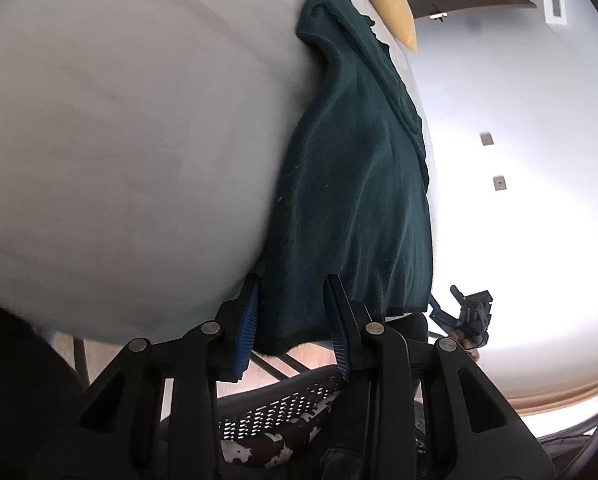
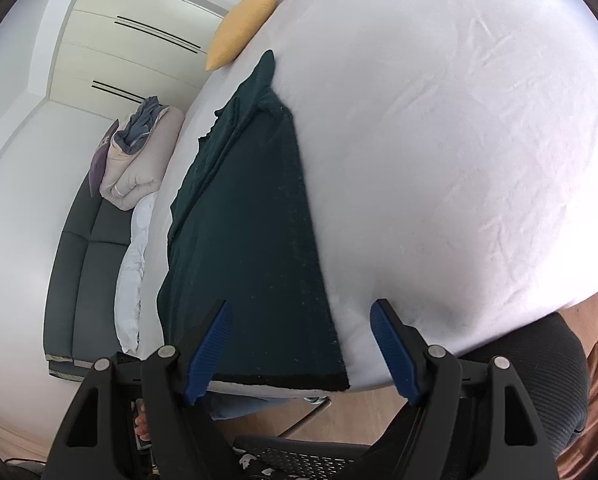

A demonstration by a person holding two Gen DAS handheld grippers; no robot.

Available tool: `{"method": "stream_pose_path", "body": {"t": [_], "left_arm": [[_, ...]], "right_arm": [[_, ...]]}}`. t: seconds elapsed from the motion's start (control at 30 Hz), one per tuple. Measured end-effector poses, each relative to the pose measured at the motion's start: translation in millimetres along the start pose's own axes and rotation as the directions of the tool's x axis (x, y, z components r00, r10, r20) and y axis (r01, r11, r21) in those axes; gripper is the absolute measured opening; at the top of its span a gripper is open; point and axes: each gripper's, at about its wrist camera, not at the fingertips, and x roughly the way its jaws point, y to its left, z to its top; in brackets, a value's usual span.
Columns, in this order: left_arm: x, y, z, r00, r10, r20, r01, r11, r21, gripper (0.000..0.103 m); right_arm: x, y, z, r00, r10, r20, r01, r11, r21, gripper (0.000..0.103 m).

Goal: Fold small clothes
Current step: 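Close both grippers on the hem of the green sweater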

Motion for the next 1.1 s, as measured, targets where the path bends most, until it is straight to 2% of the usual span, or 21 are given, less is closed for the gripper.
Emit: {"method": "stream_pose_path", "body": {"t": [0.23, 0.4, 0.53, 0.7, 0.73, 0.83, 1.0, 1.03, 1.07, 1.1], "left_arm": [[15.3, 14.8, -15.5, 0.995, -0.069, -0.068, 0.063, 0.995, -0.081, 0.031], [13.2, 22.5, -10.2, 0.990, -0.122, -0.074, 0.112, 0.986, -0.122, 0.035], [5.2, 17.8, -11.9, 0.989, -0.150, -0.008, 0.148, 0.983, -0.110, 0.035], [-15.2, 17.8, -14.9, 0.968, -0.209, 0.136, 0.223, 0.970, -0.097, 0.035], [-15.9, 18.8, -14.8, 0.967, -0.211, 0.144, 0.226, 0.969, -0.098, 0.035], [-5.1, 17.3, -14.1, 0.980, -0.178, 0.089, 0.186, 0.979, -0.089, 0.033], [7.7, 6.7, -12.6, 0.975, -0.212, 0.060, 0.216, 0.974, -0.066, 0.032], [9.5, 5.9, -12.0, 0.977, -0.207, 0.059, 0.211, 0.975, -0.065, 0.028], [10.0, 7.4, -11.3, 0.977, -0.204, 0.057, 0.207, 0.976, -0.067, 0.020], [11.4, 7.9, -10.6, 0.978, -0.202, 0.055, 0.206, 0.976, -0.070, 0.017]], "right_arm": [[8.9, 2.3, -1.9, 0.999, 0.023, -0.034, -0.023, 1.000, -0.006, 0.075], [7.1, -3.1, -3.4, 0.999, 0.044, -0.032, -0.043, 0.999, 0.013, 0.074], [6.8, -2.8, -3.8, 0.999, 0.044, -0.029, -0.044, 0.999, 0.013, 0.074], [7.0, -2.3, -3.6, 0.999, 0.043, -0.029, -0.043, 0.999, 0.017, 0.073], [7.4, -1.4, -2.3, 0.999, 0.043, -0.028, -0.043, 0.999, 0.017, 0.073], [7.9, -0.8, -0.9, 0.999, 0.041, -0.033, -0.040, 0.999, 0.015, 0.073], [5.4, -0.9, 1.1, 0.999, 0.033, -0.037, -0.033, 0.999, 0.013, 0.073], [3.7, -1.4, 1.9, 0.999, 0.027, -0.037, -0.026, 1.000, 0.014, 0.073], [2.1, -2.3, 2.3, 0.999, 0.019, -0.037, -0.018, 1.000, 0.016, 0.073], [-0.8, -3.6, 3.7, 0.999, 0.009, -0.035, -0.009, 1.000, 0.018, 0.073]]}}
